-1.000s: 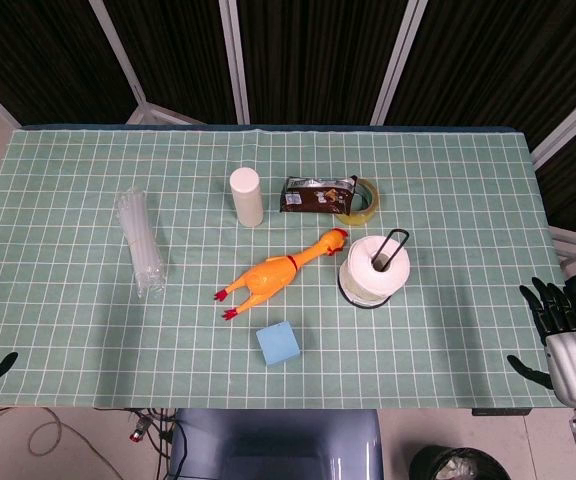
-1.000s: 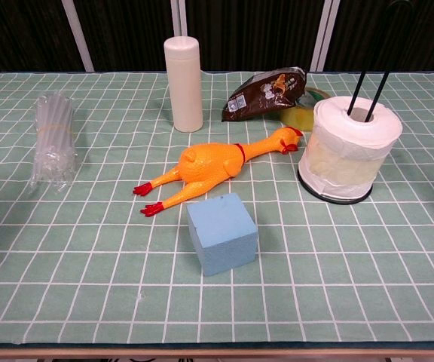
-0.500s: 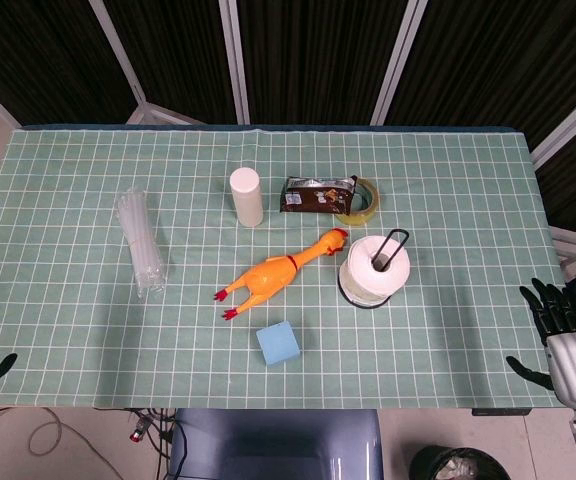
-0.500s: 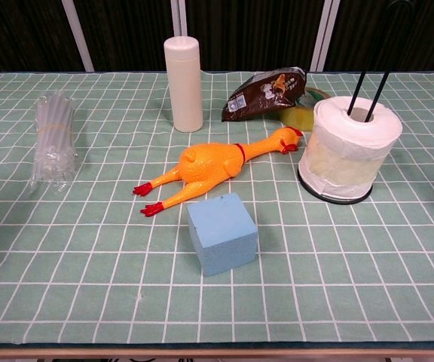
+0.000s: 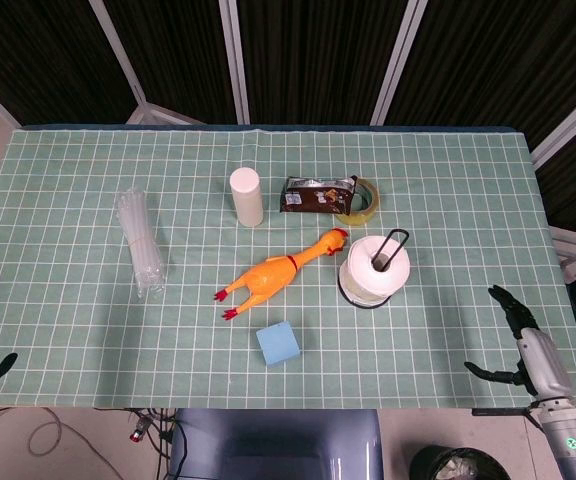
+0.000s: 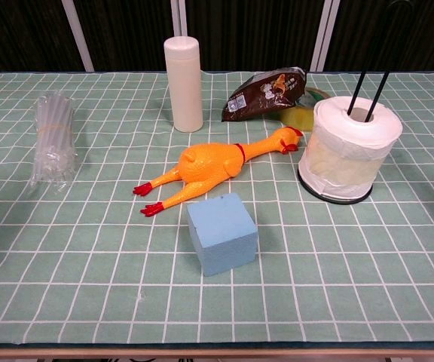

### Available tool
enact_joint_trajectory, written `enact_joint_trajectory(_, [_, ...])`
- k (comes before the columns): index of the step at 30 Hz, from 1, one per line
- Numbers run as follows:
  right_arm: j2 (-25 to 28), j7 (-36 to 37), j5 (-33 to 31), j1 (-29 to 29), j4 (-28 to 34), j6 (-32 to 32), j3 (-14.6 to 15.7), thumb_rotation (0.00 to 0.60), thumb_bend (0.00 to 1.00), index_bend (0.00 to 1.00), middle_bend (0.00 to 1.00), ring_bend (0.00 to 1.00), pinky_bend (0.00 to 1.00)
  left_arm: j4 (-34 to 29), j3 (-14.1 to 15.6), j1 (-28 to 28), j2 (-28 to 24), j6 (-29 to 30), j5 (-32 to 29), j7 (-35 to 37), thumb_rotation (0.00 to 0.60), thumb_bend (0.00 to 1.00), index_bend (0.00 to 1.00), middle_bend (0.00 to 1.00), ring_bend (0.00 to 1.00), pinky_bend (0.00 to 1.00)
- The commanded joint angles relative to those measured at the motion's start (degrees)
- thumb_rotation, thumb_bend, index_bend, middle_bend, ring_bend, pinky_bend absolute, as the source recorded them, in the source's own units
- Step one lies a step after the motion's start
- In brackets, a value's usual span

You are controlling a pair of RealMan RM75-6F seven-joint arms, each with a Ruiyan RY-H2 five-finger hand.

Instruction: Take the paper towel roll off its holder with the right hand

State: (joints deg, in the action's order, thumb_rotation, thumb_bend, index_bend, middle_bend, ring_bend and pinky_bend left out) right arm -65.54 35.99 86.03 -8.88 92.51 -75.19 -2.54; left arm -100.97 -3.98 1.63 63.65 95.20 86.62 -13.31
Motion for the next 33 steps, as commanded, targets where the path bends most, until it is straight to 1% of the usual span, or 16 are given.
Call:
enact_joint_trajectory(1, [-5.1, 9.29, -6.73, -4.26, -0.5, 7.13, -3.55, 0.6, 0.0, 0.0, 0.0, 0.0, 0.0, -0.01, -0.17, -0.09, 0.0, -0.25, -0.37, -0.13, 0.6, 0.05, 0.14, 0.04, 0.0, 0.0])
enact_joint_trajectory(4, [-9.78, 10.09, -9.96, -4.94, -3.26, 7.74, -5.45, 0.6, 0.0, 0.0, 0.0, 0.0, 0.0, 0.01, -0.09, -0.11, 0.09, -0.25, -0.18, -0.4, 0.6, 0.05, 0.14, 0.04, 0.0, 0.0])
enact_joint_trajectory(8, [-15.27, 9.87, -11.89, -5.09, -7.29, 6.87, -6.81, 0.6, 0.0, 0.0, 0.0, 0.0, 0.0, 0.03, -0.03, -0.2, 0.35, -0.47, -0.25, -1.01, 0.6, 0.05, 0.14, 0.04, 0.0, 0.0])
enact_joint_trajectory(12, [-20.88, 8.37, -12.21, -4.87, -11.72, 4.88, -7.25, 0.6, 0.0, 0.0, 0.0, 0.0, 0.0, -0.03, 0.11, -0.31, 0.59, -0.79, -0.26, -1.72, 0.6, 0.05, 0.14, 0.04, 0.0, 0.0])
enact_joint_trajectory(16, [-25.16, 7.46, -11.96, -4.97, -14.92, 4.12, -7.36, 0.6, 0.0, 0.0, 0.0, 0.0, 0.0, -0.02, 0.0, -0.32, 0.66, -0.79, -0.47, -1.83, 0.6, 0.05, 0.14, 0.04, 0.0, 0.0])
enact_joint_trajectory(19, [-26.83, 7.16, -12.01, -5.28, -15.89, 4.4, -7.69, 0.6, 0.0, 0.0, 0.0, 0.0, 0.0, 0.01, -0.14, -0.3, 0.57, -0.75, -0.7, -1.6, 0.6, 0.05, 0.14, 0.04, 0.0, 0.0])
enact_joint_trajectory(24, [-27.93, 6.86, -12.44, -6.29, -16.3, 6.24, -8.48, 0.6, 0.0, 0.0, 0.0, 0.0, 0.0, 0.1, -0.15, -0.41, 0.57, -0.99, -0.79, -1.6, 0.6, 0.05, 0.14, 0.04, 0.0, 0.0])
enact_joint_trajectory(33, [-29.95, 4.48, -16.69, -8.92, -16.72, 10.9, -11.88, 0.6, 0.0, 0.0, 0.0, 0.0, 0.0, 0.11, -0.05, -0.57, 0.91, -1.26, -0.8, -2.46, 0.6, 0.05, 0.14, 0.04, 0.0, 0.0])
